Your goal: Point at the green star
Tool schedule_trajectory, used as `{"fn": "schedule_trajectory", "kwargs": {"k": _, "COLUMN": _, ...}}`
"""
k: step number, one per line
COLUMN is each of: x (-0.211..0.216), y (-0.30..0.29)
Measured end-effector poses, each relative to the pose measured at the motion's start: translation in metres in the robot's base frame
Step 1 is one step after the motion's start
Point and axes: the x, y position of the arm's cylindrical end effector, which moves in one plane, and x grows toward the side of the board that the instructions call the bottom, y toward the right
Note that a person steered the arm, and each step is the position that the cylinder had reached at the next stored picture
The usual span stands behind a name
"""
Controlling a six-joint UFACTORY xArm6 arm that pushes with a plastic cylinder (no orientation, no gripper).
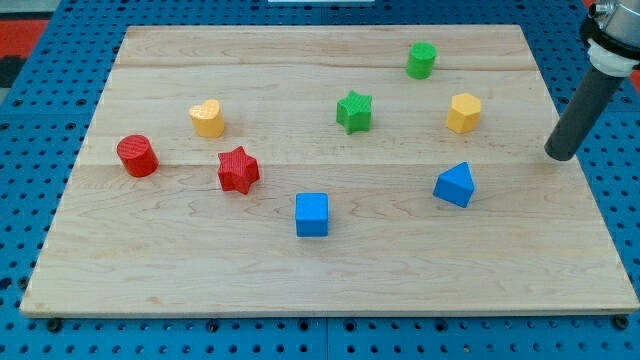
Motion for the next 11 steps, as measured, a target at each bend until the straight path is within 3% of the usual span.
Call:
{"fn": "schedule_trajectory", "kwargs": {"k": 1, "x": 0.0, "y": -0.002}}
{"fn": "schedule_trajectory", "kwargs": {"k": 3, "x": 0.003, "y": -0.117}}
{"fn": "schedule_trajectory", "kwargs": {"k": 5, "x": 0.003, "y": -0.153}}
{"fn": "schedule_trajectory", "kwargs": {"k": 6, "x": 0.006, "y": -0.212}}
{"fn": "schedule_trajectory", "kwargs": {"k": 11, "x": -0.007, "y": -0.216}}
